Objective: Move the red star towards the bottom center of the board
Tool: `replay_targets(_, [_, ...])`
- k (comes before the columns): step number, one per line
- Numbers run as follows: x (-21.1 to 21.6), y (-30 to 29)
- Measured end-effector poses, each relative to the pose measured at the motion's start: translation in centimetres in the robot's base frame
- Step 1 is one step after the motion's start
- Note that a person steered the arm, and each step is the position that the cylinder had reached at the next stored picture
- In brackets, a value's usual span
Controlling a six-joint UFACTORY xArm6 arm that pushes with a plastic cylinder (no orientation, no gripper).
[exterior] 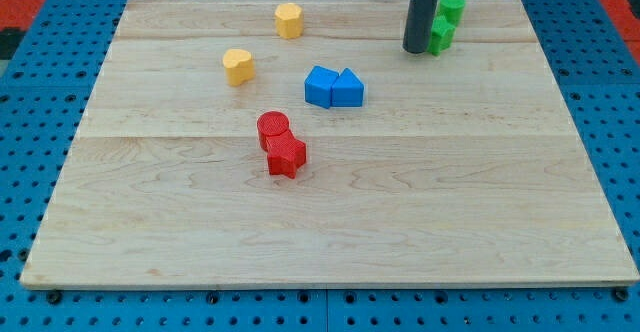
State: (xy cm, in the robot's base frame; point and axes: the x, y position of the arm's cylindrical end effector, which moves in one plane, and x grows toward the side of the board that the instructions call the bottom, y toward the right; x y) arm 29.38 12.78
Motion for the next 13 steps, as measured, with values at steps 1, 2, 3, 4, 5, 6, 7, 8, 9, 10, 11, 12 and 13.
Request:
replay_targets(1, [1.6, 0.5])
replay_targets(2, [1.6, 0.1])
replay_targets(3, [0.0, -4.4])
replay_targets(4, [-2.8, -10.4])
replay_targets(5, [-3.3, -12.3])
replay_targets(6, [1.3, -15.6])
replay_targets(7, [6.4, -17.4])
replay_targets(8, [10.5, -18.1])
replay_targets(9, [16.1, -17.6])
replay_targets(10, [20.1, -17.6])
replay_targets(11, [21.0, -15.4])
replay_targets(12, [23.8, -14.8])
replay_targets(13, [21.0, -14.5])
